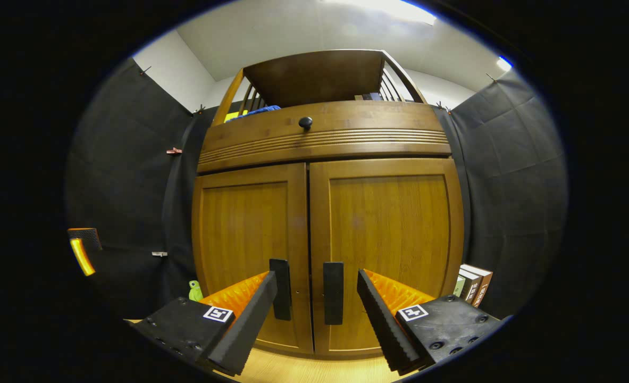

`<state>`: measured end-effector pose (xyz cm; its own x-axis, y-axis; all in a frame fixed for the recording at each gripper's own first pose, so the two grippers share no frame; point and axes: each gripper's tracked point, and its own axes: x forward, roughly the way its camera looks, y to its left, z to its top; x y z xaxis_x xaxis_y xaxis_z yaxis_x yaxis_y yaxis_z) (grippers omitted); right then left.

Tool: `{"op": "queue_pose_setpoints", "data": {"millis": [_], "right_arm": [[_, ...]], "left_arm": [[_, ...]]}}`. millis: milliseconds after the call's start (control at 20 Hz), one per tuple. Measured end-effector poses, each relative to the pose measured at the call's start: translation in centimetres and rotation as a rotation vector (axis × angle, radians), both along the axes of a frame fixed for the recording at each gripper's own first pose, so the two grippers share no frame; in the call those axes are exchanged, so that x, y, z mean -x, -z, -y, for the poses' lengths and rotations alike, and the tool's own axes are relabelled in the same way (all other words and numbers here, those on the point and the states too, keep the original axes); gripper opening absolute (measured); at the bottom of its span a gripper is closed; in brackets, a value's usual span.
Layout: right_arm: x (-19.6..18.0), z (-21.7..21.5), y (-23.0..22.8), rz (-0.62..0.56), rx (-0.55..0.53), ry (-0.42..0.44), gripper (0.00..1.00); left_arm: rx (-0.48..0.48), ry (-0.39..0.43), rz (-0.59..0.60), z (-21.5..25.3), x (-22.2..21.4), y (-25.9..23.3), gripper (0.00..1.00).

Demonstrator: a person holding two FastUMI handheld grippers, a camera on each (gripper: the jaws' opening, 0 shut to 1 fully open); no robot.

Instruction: Open the right door of the double-door shoe cabinet with the right hand, and open the left door with the left hand.

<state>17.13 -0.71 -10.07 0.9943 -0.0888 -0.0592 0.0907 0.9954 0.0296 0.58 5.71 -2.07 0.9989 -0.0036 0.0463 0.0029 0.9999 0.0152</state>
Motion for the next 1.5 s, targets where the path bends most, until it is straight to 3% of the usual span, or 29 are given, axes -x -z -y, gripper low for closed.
{"op": "queue_pose_setpoints", "data": {"millis": [300, 750, 800, 950, 1000, 1050, 1100, 1150, 1250, 1500], "right_arm": [[-3.9, 1.1, 2.9, -0.033, -0.001, 0.032, 0.98], [-7.4, 2.9, 6.8, -0.079, -0.001, 0.052, 0.90], [-7.8, 3.2, 6.9, -0.076, 0.003, 0.063, 0.87], [-8.2, 3.6, 7.0, -0.067, 0.017, 0.068, 0.60], [-8.9, 3.3, 7.7, -0.080, 0.014, 0.038, 0.60], [-7.5, 3.0, 6.5, -0.061, 0.028, 0.029, 0.47], [-8.5, 3.0, 7.2, -0.078, 0.060, 0.032, 0.34], [-8.3, 3.1, 7.3, -0.080, 0.076, 0.033, 0.28], [-8.1, 2.8, 7.4, -0.092, 0.066, 0.023, 0.19], [-6.6, 2.6, 7.1, -0.109, 0.054, -0.002, 0.19]], "left_arm": [[0.003, 0.023, -0.026, -0.6, -0.9, 1.5, 0.95], [-0.006, 0.019, -0.052, -1.9, -2.9, 3.2, 0.95], [-0.006, 0.015, -0.056, -2.1, -3.0, 3.4, 0.95], [-0.004, 0.003, -0.067, -2.5, -3.4, 4.1, 0.95], [-0.004, 0.000, -0.072, -2.5, -3.7, 4.2, 0.95], [-0.004, -0.003, -0.077, -2.6, -3.9, 4.4, 0.95], [-0.005, -0.005, -0.084, -2.5, -4.0, 4.5, 0.95], [-0.006, -0.008, -0.090, -2.6, -3.9, 4.6, 0.95], [-0.007, -0.016, -0.096, -2.6, -3.7, 4.7, 0.95], [0.001, -0.031, -0.080, -2.3, -2.7, 3.7, 0.95]]}}
